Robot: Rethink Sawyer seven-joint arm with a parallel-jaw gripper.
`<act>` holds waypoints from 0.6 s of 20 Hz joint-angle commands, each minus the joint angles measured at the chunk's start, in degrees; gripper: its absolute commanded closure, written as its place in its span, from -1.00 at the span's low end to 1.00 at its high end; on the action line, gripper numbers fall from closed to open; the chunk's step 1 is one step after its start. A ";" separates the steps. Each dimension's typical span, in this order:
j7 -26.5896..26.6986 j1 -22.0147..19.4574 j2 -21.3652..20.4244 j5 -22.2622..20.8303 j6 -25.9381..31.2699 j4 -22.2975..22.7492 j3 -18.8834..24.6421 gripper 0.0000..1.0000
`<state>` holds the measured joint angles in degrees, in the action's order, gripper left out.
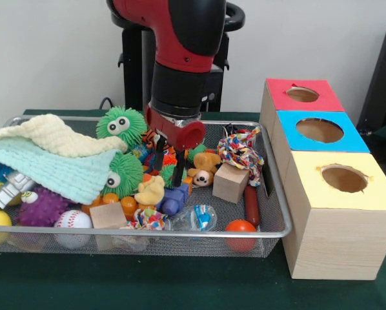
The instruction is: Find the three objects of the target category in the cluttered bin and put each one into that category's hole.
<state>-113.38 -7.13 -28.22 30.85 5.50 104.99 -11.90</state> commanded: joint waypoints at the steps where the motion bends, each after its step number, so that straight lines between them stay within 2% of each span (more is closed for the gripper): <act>1: -16.62 2.92 4.70 5.56 7.10 -1.78 -1.48 -1.00; 6: -16.91 5.94 5.86 6.48 10.96 -2.84 -5.94 -1.00; 12: -17.76 7.79 4.70 6.83 14.14 -1.75 -8.82 -1.00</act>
<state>-113.39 -0.53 -24.66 34.00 11.49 104.93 -18.77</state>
